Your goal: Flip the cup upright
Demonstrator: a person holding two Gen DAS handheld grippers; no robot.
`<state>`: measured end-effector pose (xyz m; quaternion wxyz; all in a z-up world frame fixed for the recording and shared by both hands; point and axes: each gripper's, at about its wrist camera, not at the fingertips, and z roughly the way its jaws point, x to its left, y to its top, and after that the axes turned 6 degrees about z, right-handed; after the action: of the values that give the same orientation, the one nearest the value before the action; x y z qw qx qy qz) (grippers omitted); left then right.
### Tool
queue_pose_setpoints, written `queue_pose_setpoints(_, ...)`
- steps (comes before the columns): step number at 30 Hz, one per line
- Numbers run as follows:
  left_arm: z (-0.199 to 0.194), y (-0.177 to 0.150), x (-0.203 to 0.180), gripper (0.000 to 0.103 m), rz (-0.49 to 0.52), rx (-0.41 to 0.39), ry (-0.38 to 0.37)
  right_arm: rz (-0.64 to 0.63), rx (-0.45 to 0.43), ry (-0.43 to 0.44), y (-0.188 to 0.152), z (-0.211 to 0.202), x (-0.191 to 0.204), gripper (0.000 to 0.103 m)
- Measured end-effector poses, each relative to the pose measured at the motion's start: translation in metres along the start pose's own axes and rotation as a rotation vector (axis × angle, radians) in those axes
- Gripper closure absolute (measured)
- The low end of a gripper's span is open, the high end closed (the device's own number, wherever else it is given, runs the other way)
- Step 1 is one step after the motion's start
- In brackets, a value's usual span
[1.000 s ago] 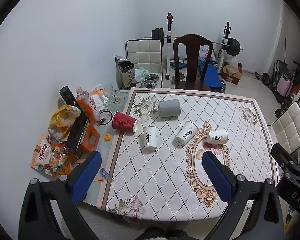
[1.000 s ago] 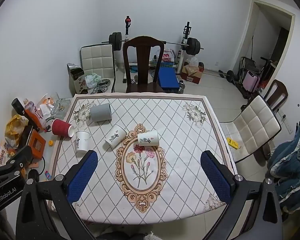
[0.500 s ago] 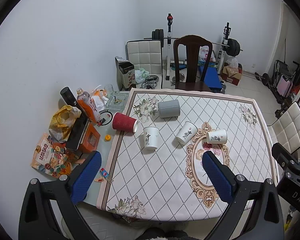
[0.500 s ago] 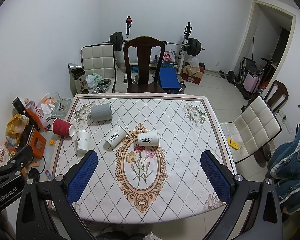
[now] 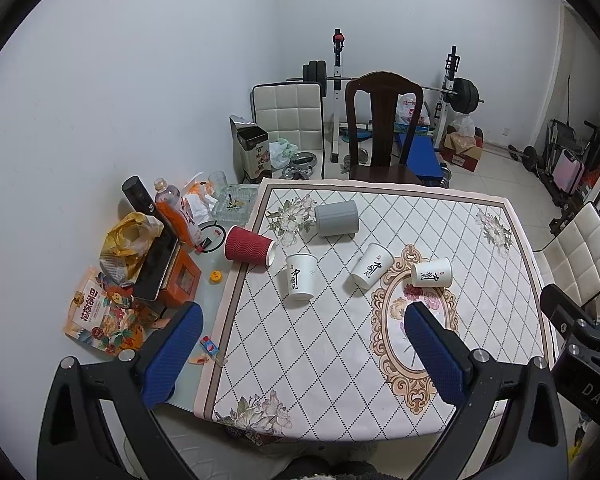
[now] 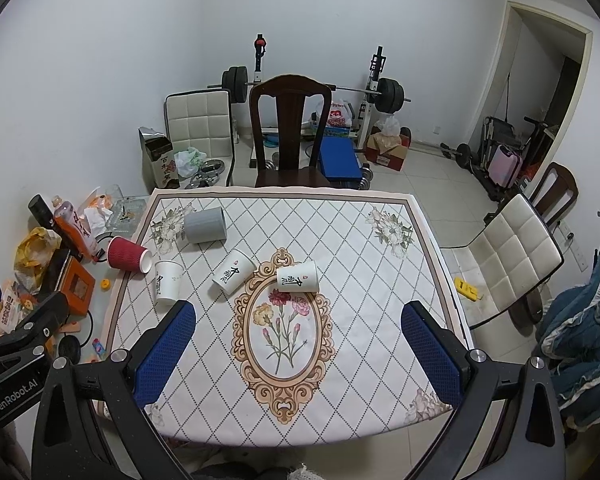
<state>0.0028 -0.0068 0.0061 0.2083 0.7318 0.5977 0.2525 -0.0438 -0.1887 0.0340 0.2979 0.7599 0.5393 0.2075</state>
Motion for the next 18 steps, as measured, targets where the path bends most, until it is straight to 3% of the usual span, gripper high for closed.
queue_pose_setpoints(10,0.006,0.012,-0.002,0.0,0.002,0.004,-0.005,-0.002,0.0,0.003,0.0,-0.008,-0.001,0.0)
queue_pose_setpoints(18,0.0,-0.001,-0.001,0.0,0.001,-0.001,0.0,-0.002,0.0,0.003,-0.001,-0.008,-0.001,0.0)
